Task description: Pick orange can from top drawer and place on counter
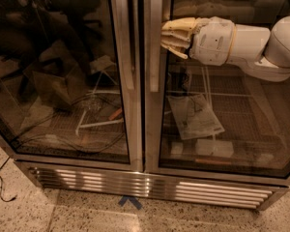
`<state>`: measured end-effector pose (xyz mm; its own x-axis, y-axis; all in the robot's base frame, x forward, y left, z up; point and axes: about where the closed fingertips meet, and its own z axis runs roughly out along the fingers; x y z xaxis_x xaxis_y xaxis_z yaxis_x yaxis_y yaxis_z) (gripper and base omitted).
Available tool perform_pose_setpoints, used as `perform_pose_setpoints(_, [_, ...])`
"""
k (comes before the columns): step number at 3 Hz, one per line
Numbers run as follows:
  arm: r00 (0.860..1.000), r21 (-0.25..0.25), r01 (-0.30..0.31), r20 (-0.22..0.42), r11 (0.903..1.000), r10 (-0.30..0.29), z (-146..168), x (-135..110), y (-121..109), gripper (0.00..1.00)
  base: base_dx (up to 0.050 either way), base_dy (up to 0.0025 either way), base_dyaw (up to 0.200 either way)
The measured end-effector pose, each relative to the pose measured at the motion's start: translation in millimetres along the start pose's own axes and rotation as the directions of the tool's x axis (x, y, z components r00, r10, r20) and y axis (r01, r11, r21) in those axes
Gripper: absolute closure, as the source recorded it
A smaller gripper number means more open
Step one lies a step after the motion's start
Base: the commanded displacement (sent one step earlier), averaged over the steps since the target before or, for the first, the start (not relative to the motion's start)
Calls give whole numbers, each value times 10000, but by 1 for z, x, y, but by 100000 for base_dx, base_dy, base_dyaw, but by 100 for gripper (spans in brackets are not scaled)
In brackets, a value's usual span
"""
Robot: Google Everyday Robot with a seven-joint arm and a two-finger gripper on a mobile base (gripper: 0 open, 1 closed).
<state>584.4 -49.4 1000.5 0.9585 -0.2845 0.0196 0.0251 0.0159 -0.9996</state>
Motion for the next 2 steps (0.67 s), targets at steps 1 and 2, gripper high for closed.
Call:
perform_pose_setpoints(1, [10000, 4, 21, 74, 10000, -21, 3, -1, -1, 100, 0, 0, 0])
perform_pose_setpoints(2, [9999, 9, 35, 125, 10000, -36, 0, -2, -3, 100, 0, 0, 0])
